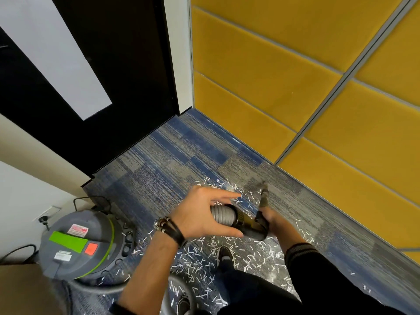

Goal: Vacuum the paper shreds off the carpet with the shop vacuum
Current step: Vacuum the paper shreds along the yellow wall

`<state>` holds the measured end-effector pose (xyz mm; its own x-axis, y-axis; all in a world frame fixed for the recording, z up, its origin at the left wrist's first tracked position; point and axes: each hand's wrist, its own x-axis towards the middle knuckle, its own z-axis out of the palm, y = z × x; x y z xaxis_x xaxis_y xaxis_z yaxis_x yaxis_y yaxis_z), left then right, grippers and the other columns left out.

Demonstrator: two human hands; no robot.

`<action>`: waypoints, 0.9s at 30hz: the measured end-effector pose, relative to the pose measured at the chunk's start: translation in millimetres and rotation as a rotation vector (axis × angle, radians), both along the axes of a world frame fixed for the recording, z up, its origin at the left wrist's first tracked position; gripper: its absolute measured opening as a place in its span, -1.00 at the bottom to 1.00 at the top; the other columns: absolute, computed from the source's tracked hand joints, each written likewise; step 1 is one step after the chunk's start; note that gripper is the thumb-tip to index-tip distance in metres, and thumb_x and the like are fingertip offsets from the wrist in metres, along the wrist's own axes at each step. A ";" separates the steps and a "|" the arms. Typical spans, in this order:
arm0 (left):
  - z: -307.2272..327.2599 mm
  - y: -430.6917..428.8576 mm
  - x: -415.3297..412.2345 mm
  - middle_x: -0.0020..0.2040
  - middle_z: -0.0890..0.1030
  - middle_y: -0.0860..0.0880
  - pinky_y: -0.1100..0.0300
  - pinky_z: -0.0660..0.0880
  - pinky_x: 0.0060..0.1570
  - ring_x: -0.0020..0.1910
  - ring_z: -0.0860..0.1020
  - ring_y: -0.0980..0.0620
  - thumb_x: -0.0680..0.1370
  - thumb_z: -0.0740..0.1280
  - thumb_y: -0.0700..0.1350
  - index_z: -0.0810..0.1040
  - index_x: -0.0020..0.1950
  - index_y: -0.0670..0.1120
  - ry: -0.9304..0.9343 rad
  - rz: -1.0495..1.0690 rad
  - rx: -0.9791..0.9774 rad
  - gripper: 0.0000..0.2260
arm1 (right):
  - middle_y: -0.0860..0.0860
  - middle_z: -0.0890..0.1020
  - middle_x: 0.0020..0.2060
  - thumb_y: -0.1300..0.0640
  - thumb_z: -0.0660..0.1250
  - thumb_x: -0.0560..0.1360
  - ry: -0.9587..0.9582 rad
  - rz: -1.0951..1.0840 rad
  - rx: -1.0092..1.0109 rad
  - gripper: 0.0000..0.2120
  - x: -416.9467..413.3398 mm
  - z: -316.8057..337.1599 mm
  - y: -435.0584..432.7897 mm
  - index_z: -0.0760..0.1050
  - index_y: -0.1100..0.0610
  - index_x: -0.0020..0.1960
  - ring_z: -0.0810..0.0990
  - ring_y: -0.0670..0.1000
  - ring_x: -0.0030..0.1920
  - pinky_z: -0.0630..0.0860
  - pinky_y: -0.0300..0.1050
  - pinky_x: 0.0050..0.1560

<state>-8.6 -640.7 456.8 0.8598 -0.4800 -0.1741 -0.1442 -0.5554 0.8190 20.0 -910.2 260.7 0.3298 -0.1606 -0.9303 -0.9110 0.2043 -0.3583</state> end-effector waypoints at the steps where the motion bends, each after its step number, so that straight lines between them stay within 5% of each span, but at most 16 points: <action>1: 1.3 -5.2 -1.7 0.18 0.71 0.14 0.06 0.56 0.34 0.17 0.62 0.31 0.22 0.68 0.27 0.62 0.35 0.18 -0.014 -0.005 0.001 -0.28 | 0.11 0.47 -0.36 0.02 0.06 0.70 -0.014 -0.011 -0.009 -0.71 -2.5 0.2 -4.2 0.32 0.21 -0.08 0.45 0.09 -0.36 0.49 -0.16 -0.46; 3: 6.4 -13.0 -3.7 0.11 0.72 0.16 0.10 0.59 0.28 0.12 0.64 0.29 0.26 0.68 0.23 0.68 0.27 0.16 -0.030 0.000 -0.009 -0.39 | 0.19 0.56 -0.27 -0.04 0.05 0.69 -0.017 -0.006 -0.030 -0.64 -4.9 2.5 -11.1 0.33 0.24 -0.07 0.54 0.14 -0.28 0.56 -0.09 -0.43; 6: 16.6 -11.0 -5.0 -0.03 0.73 0.19 0.18 0.60 0.15 0.00 0.66 0.25 0.34 0.67 0.12 0.74 0.10 0.07 -0.076 0.030 -0.025 -0.63 | 0.36 0.60 0.12 -0.02 0.05 0.67 -0.017 0.039 -0.039 -0.62 -8.6 0.3 -13.8 0.35 0.32 0.15 0.61 0.25 -0.04 0.63 0.08 -0.21; 8: 25.0 -4.3 -10.1 -0.09 0.72 0.18 0.18 0.61 0.05 -0.07 0.67 0.21 0.38 0.63 0.11 0.73 0.03 0.06 -0.137 0.034 -0.005 -0.71 | 0.28 0.60 -0.06 0.06 0.08 0.67 0.013 0.055 -0.051 -0.72 -10.4 2.4 -5.0 0.36 0.29 0.15 0.60 0.21 -0.15 0.62 0.02 -0.38; 12: 31.8 14.4 -26.4 -0.10 0.73 0.18 0.27 0.58 0.03 -0.08 0.67 0.20 0.38 0.64 0.08 0.73 0.02 0.06 -0.207 0.039 -0.045 -0.73 | 0.17 0.50 -0.32 0.11 0.01 0.68 0.005 0.061 -0.010 -0.69 -20.0 12.0 22.7 0.35 0.22 -0.16 0.56 0.10 -0.45 0.52 -0.19 -0.53; 16: 24.3 36.5 -42.4 -0.04 0.73 0.23 0.25 0.60 0.09 -0.02 0.69 0.23 0.32 0.70 0.07 0.75 0.07 0.07 -0.133 0.068 -0.108 -0.63 | 0.21 0.63 -0.20 0.03 0.02 0.69 -0.002 0.025 -0.017 -0.69 -44.3 6.8 35.1 0.34 0.22 -0.09 0.57 0.15 -0.30 0.56 -0.05 -0.27; 21: 11.4 47.9 -64.9 -0.01 0.73 0.23 0.08 0.64 0.12 0.00 0.69 0.19 0.27 0.66 0.25 0.73 0.12 0.11 -0.084 0.176 -0.073 -0.52 | 0.11 0.45 -0.38 0.10 0.04 0.68 0.006 0.033 -0.037 -0.78 -69.3 5.2 31.9 0.27 0.18 -0.09 0.48 0.13 -0.37 0.50 -0.17 -0.54; 24: 13.9 45.7 -73.5 -0.05 0.73 0.21 0.20 0.62 0.09 -0.03 0.67 0.24 0.35 0.66 0.15 0.74 0.09 0.07 -0.133 0.222 -0.073 -0.63 | 0.11 0.38 -0.36 0.17 0.06 0.64 -0.054 0.052 -0.073 -0.86 -60.7 8.8 29.0 0.25 0.18 -0.08 0.42 0.13 -0.35 0.47 -0.06 -0.38; 27: 20.0 39.6 -83.1 0.00 0.72 0.20 0.24 0.60 0.07 -0.03 0.65 0.24 0.42 0.59 0.20 0.72 0.18 0.09 -0.229 0.198 -0.019 -0.61 | 0.14 0.48 -0.29 0.03 0.07 0.67 -0.076 0.015 -0.063 -0.77 -53.1 12.1 37.5 0.29 0.17 -0.05 0.49 0.16 -0.29 0.51 0.02 -0.26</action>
